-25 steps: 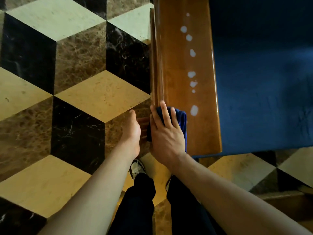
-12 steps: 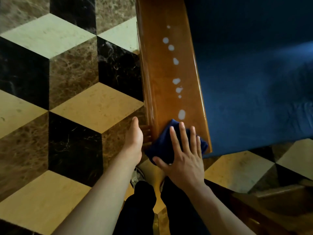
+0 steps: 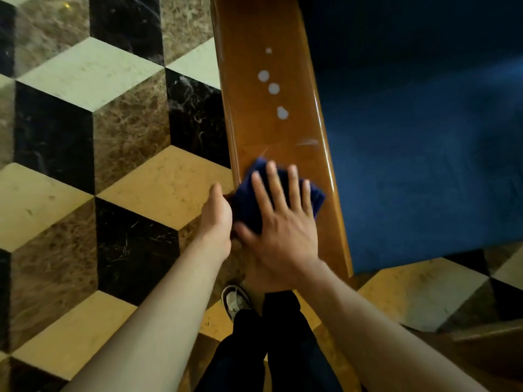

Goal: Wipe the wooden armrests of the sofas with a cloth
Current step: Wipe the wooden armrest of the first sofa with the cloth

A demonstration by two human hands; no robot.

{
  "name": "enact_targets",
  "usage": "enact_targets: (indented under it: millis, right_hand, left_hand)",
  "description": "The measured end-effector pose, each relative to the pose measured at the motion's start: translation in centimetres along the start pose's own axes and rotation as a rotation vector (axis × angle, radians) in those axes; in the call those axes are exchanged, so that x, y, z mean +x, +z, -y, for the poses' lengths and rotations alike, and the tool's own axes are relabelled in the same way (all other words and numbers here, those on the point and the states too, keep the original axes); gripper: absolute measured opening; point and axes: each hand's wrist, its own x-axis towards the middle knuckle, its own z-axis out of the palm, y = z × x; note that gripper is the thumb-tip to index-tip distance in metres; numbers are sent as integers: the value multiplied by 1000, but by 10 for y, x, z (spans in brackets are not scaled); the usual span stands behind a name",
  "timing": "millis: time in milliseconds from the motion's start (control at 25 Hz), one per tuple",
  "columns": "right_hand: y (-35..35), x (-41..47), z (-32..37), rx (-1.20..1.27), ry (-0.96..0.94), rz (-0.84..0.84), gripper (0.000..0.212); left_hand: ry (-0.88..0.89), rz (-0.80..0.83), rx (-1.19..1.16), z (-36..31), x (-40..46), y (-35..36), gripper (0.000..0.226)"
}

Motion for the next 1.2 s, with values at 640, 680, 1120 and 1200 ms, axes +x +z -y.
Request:
enact_targets:
  millis: [640,680,1120,1200]
  right_hand:
    - [-51,144,-125,1437,825,275,59]
    - [-45,124,-122,1407,775,265,48]
    - [-3,37,58,-11,218,9,92]
    - [1,94,76,-84,276,-26,93]
  left_hand:
    - [-18,-140,89,-48,21,29,68]
    - [8,-136,78,-51,24,28,65]
    - [-116,49,65,-108,48,23,77]
    - [-103,87,135,-121,59,13,69]
